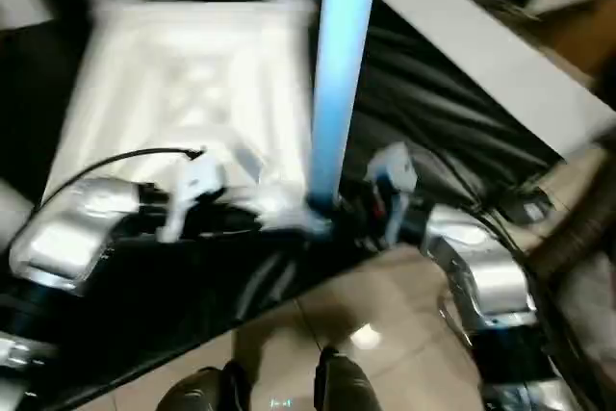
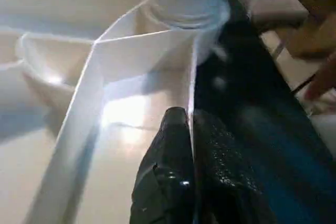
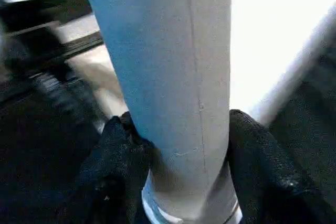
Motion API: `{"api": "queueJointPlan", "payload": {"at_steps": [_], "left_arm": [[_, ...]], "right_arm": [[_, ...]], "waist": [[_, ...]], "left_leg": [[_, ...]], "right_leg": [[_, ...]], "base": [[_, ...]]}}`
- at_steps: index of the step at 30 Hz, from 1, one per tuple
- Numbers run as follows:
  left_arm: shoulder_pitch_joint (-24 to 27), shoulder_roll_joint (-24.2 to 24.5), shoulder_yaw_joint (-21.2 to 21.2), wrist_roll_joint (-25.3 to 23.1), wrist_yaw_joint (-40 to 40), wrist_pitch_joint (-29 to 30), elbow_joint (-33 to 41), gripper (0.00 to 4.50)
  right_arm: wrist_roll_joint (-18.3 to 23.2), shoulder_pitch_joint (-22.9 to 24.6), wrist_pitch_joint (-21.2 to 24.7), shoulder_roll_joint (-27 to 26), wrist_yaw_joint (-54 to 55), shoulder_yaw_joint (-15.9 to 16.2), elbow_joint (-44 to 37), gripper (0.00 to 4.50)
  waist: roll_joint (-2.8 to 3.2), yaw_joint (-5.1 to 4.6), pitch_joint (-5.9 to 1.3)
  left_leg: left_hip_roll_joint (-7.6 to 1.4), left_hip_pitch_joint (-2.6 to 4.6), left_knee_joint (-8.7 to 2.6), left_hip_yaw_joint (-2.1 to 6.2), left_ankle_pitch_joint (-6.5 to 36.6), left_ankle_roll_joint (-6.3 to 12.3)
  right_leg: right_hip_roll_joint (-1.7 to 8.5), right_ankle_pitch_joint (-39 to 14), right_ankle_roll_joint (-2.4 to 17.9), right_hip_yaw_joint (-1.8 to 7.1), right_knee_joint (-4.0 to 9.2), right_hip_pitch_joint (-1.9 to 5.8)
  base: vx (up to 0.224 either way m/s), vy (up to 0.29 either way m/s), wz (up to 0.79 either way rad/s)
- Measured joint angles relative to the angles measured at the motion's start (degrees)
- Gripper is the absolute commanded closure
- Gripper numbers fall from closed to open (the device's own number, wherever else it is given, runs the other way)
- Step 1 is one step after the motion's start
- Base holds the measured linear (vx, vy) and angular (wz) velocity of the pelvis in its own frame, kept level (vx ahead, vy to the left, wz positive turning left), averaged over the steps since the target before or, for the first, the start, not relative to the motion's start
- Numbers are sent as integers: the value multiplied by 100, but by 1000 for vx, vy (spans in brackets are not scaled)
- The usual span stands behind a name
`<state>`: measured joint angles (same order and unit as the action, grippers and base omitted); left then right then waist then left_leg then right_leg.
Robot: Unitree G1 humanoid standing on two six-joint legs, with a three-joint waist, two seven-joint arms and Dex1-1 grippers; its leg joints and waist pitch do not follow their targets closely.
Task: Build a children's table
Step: Rotate leg to tighten
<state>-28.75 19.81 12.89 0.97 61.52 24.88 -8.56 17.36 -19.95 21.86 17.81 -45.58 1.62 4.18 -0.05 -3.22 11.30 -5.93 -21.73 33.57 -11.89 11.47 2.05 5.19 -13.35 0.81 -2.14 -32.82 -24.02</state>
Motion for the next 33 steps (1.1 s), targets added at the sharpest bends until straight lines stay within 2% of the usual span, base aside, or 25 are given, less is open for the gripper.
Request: {"api": "queueJointPlan", "payload": {"at_steps": [4,7,8,9,11,12,13,14,16,19,20,23,24,27,29,31,33], "left_arm": [[-106,-632,-188,-272,-1045,403,-69,450],[-148,-799,-212,-325,-1454,497,-87,450],[-192,-914,-252,-396,-1645,563,-120,450],[-254,-1026,-255,-471,-1822,619,-137,450],[-304,-1176,-251,-520,-2039,680,-134,450],[-307,-1179,-233,-519,-2071,679,-133,450],[-309,-1176,-230,-520,-2077,663,-133,450],[-311,-1145,-208,-526,-2070,605,-132,450],[-311,-1086,-174,-531,-2026,519,-115,450],[-309,-991,-70,-521,-1865,445,-90,450],[-311,-972,-60,-520,-1837,430,-93,450],[-321,-814,92,-493,-1606,147,-130,450],[-316,-769,85,-488,-1596,64,-148,450],[-349,-668,-72,-468,-1572,-180,-289,450],[-277,-660,-204,-278,-1469,-201,-268,450],[-71,-701,-437,25,-1374,-193,-111,396],[163,-767,-643,364,-1294,-179,115,394]], "right_arm": [[-441,-345,269,-868,1555,-212,139,253],[-526,-515,288,-1135,2099,-255,287,253],[-594,-655,255,-1394,2446,-368,448,197],[-654,-796,199,-1579,2764,-429,586,183],[-656,-927,108,-1755,3067,-486,680,177],[-667,-927,68,-1783,3132,-487,691,144],[-673,-924,29,-1789,3140,-486,697,144],[-691,-915,10,-1789,3121,-475,670,136],[-717,-874,0,-1763,3021,-448,590,113],[-720,-637,-14,-1534,2699,-350,340,96],[-719,-590,-12,-1492,2632,-342,293,92],[-534,204,-62,-881,2021,-283,-493,53],[-435,368,-10,-806,1873,-283,-651,53],[-101,796,193,-745,1447,-117,-1096,15],[71,1049,358,-661,1362,-138,-1475,7],[227,1252,588,-544,1378,-259,-1867,0],[231,1387,805,-467,1468,-307,-2154,0]], "waist": [[40,-67,29],[47,-100,49],[52,-129,59],[60,-146,86],[96,-155,122],[98,-150,124],[78,-142,128],[53,-132,135],[19,-63,155],[25,50,156],[25,50,156],[27,184,154],[28,198,155],[36,176,153],[49,172,149],[44,173,151],[42,184,151]], "left_leg": [[8,1,4,5,0,0],[8,-10,-12,12,1,0],[8,-11,-8,13,1,0],[9,-18,-8,13,1,0],[8,-36,-80,18,1,-1],[9,-25,-130,3,1,-2],[8,0,-205,-43,1,-2],[8,20,-229,-80,1,-3],[18,29,-205,-67,-1,0],[4,30,-171,2,-37,-54],[0,34,-171,1,-39,-56],[0,58,-178,-50,-39,-57],[0,65,-177,-69,-39,-57],[-1,51,-170,-61,-39,-55],[-1,57,-170,-63,-40,-55],[-6,56,-167,-63,-41,-54],[-8,51,-152,-63,-72,-42]], "right_leg": [[9,-4,-1,-18,40,5],[9,-12,-4,-39,99,10],[9,-14,-2,-45,107,10],[11,-19,-3,-56,123,7],[16,-75,42,-110,178,12],[18,-132,94,-121,160,8],[26,-147,125,-107,161,-2],[30,-128,125,-70,170,-20],[35,1,55,-24,169,-23],[3,52,42,-58,156,-4],[-3,73,77,-56,156,2],[0,193,163,-13,154,26],[9,236,152,-5,153,30],[13,257,140,-24,156,-1],[13,279,141,-21,155,-1],[11,301,144,-27,154,-3],[11,375,148,-29,152,-7]], "base": [[-26,8,-2],[-42,16,-3],[0,0,0],[0,0,0],[-25,18,-6],[0,0,0],[0,0,0],[27,-61,11],[29,-77,4],[0,0,0],[0,0,0],[0,0,0],[0,0,0],[0,0,0],[0,0,0],[0,0,0],[31,-1,1]]}}
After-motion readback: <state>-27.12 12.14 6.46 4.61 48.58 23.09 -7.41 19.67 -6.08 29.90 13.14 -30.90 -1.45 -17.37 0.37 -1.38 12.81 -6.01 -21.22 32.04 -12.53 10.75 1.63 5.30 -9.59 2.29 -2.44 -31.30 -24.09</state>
